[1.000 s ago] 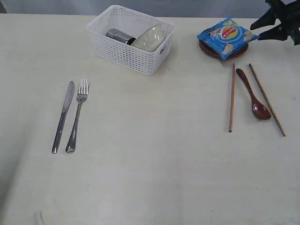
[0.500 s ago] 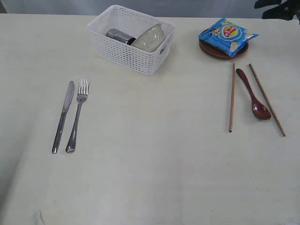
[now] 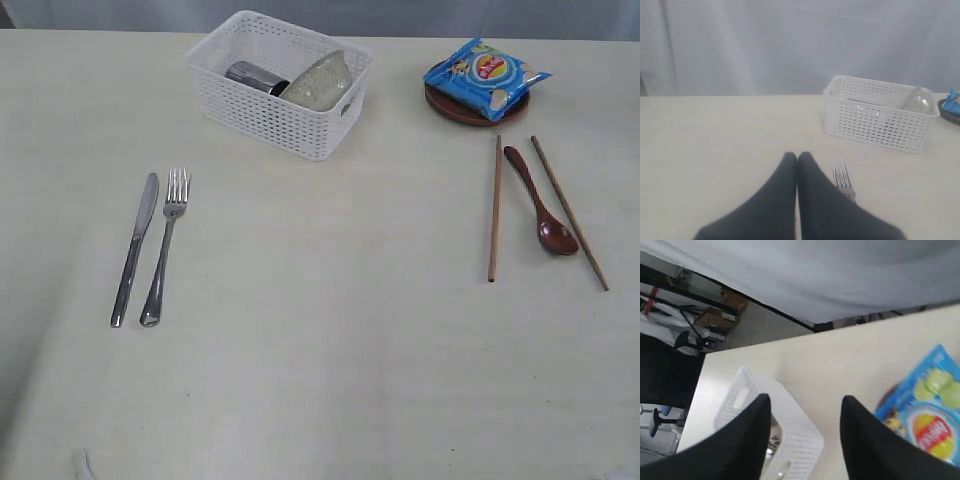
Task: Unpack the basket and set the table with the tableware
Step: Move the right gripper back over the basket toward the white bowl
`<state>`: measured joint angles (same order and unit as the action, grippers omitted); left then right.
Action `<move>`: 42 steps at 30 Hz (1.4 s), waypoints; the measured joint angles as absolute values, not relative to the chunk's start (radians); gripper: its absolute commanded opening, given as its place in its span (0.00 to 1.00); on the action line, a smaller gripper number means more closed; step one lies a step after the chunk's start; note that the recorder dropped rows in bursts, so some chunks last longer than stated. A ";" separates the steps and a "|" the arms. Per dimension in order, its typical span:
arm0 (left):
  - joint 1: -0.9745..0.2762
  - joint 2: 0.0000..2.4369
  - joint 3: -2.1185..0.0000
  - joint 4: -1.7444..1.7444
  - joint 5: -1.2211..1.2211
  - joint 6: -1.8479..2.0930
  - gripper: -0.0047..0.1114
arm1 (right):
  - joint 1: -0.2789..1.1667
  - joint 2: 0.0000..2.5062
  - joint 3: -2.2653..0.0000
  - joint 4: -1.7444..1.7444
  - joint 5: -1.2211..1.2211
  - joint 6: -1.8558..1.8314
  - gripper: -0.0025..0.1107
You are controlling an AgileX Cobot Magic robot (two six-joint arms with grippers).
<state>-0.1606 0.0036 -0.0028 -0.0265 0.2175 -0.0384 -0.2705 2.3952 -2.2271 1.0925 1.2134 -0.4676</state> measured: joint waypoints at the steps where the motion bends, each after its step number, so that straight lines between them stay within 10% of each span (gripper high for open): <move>1: -0.161 0.004 -0.003 -0.027 0.218 -0.038 0.04 | -0.258 2.375 -2.235 1.099 1.213 -0.472 0.39; 31: -0.161 0.004 -0.003 -0.027 0.218 -0.038 0.04 | 0.395 2.235 -2.242 0.416 1.219 -0.268 0.39; 42: -0.161 0.004 -0.003 -0.027 0.218 -0.038 0.04 | 0.554 2.235 -2.242 0.243 1.219 -0.163 0.02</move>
<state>-0.1606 0.0036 -0.0028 -0.0265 0.2175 -0.0384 0.5538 2.2346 -2.2420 0.2429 1.2187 -0.1631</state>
